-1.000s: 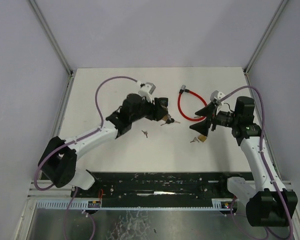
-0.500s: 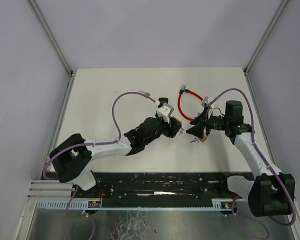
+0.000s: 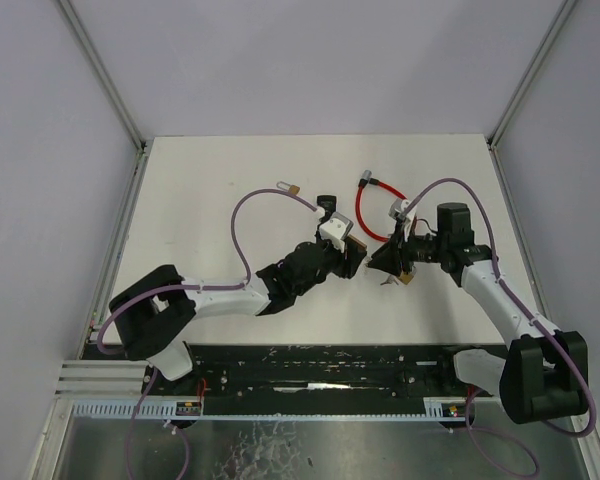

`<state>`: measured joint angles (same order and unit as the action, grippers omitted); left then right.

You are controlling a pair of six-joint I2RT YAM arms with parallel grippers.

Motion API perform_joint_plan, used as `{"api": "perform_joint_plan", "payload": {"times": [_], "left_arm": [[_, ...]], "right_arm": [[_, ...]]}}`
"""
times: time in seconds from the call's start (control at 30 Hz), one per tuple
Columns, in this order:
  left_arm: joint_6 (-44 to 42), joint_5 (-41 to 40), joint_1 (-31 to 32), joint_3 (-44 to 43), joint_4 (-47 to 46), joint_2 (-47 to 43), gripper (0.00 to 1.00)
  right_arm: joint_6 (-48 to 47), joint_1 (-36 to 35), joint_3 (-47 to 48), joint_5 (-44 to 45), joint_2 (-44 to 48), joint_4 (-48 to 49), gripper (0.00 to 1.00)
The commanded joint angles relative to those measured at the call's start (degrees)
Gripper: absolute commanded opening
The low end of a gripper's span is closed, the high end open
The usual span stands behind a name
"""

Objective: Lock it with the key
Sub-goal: Remove the key from the lock.

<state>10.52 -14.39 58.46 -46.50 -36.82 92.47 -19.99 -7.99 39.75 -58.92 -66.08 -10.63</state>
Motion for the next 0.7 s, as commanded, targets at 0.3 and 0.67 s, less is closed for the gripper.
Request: {"api": "perform_joint_plan", "payload": {"times": [0.3,0.67], "left_arm": [[-0.5,-1.6,0.8,-0.4,-11.9,0.1,0.0],[-0.2,-1.2,0.7,-1.0,-11.4,0.4,0.0]], "right_arm": [[-1.4,-2.3,1.0,1.8,-0.7,1.7,0.29],[-1.6,-2.3,0.8,2.9,1.3,2.4,0.26]]}}
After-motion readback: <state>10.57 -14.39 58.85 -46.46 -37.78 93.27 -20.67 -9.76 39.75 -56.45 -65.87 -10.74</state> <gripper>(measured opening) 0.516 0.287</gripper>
